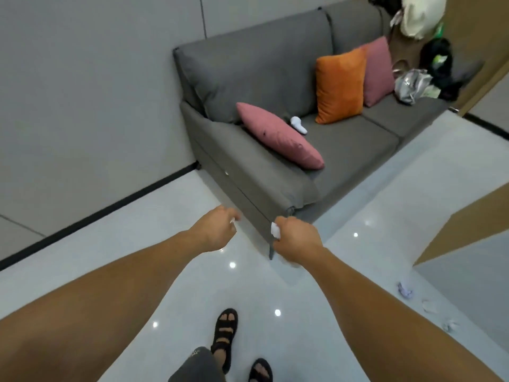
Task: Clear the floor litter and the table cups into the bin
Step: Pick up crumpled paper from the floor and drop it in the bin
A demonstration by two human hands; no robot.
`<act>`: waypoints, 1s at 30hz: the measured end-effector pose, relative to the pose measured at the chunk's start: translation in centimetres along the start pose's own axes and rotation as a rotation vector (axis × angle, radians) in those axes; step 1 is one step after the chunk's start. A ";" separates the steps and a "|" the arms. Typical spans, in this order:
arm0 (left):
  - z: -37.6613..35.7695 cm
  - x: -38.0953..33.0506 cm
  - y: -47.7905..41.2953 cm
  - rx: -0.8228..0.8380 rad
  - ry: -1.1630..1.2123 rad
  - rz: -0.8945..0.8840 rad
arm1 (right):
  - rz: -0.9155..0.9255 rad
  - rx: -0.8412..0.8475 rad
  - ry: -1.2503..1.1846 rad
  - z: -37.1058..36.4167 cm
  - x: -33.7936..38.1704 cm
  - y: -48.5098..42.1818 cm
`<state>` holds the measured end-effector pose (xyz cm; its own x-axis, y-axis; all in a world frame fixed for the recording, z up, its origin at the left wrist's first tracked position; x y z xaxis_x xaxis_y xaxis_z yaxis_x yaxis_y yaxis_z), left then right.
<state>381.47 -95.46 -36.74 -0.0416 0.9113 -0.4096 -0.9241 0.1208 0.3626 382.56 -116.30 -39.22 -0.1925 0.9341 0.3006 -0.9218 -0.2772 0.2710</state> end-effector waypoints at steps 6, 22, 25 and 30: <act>2.9 8.7 12.1 -0.151 0.069 0.255 | 0.289 0.033 0.120 0.5 11.1 0.3; 3.6 35.6 50.6 -0.591 0.320 0.844 | 1.010 0.110 0.357 -11.8 55.4 13.7; 3.3 40.5 58.3 -0.638 0.324 0.948 | 1.135 0.144 0.392 -15.9 63.5 18.6; 2.9 47.3 67.2 -0.658 0.314 1.082 | 1.339 0.203 0.426 -21.7 74.3 25.5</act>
<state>318.52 -43.06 -29.35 -0.8810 0.2836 -0.3788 -0.3743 -0.9074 0.1912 337.49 -49.08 -29.82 -0.9867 -0.0706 0.1467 0.0916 -0.9857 0.1416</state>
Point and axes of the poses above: each hand's wrist, its own y-axis away from the middle knuckle, its own z-axis out of the back of the hand, x = y × z, the point moved 1 cm from there along -y, towards the middle knuckle, and after that the axes turned 4 degrees about -y, right-handed, at the moved point
